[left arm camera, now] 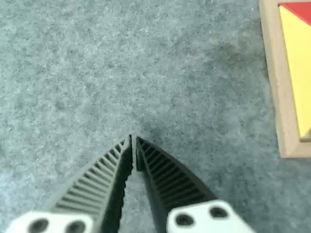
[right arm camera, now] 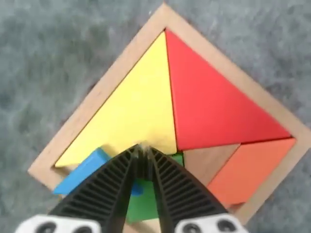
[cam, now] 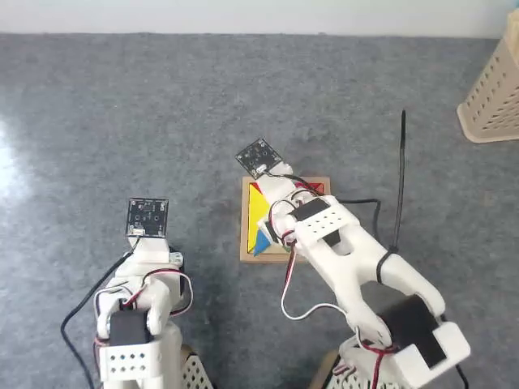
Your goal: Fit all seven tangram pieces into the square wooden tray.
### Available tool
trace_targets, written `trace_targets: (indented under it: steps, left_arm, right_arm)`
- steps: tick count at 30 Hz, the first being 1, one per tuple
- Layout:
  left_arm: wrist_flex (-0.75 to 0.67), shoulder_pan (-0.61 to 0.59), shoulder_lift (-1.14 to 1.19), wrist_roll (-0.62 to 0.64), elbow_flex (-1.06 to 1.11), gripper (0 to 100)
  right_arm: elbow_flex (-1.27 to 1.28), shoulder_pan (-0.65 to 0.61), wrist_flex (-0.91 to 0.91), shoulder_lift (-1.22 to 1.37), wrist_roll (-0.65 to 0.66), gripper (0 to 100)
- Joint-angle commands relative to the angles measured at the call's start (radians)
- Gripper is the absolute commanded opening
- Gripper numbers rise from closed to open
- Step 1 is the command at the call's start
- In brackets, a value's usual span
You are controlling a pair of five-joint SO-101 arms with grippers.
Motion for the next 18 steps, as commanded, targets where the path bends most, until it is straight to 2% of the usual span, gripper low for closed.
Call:
trace_targets:
  steps: [1, 10, 14, 18]
  left_arm:
    - [0.005, 0.005, -0.017, 0.008, -0.012, 1]
    - [0.005, 0.005, -0.017, 0.008, -0.012, 1]
    - [0.005, 0.005, -0.017, 0.008, -0.012, 1]
    - [0.005, 0.005, -0.017, 0.008, -0.012, 1]
  right_arm:
    - [-0.037, 0.015, 0.047, -0.054, -0.012, 0.7]
    - [-0.052, 0.033, 0.061, -0.071, -0.023, 0.7]
    - [-0.049, 0.056, 0.067, -0.185, -0.058, 0.7]
    - [0.035, 0.053, 0.056, -0.275, -0.032, 0.7]
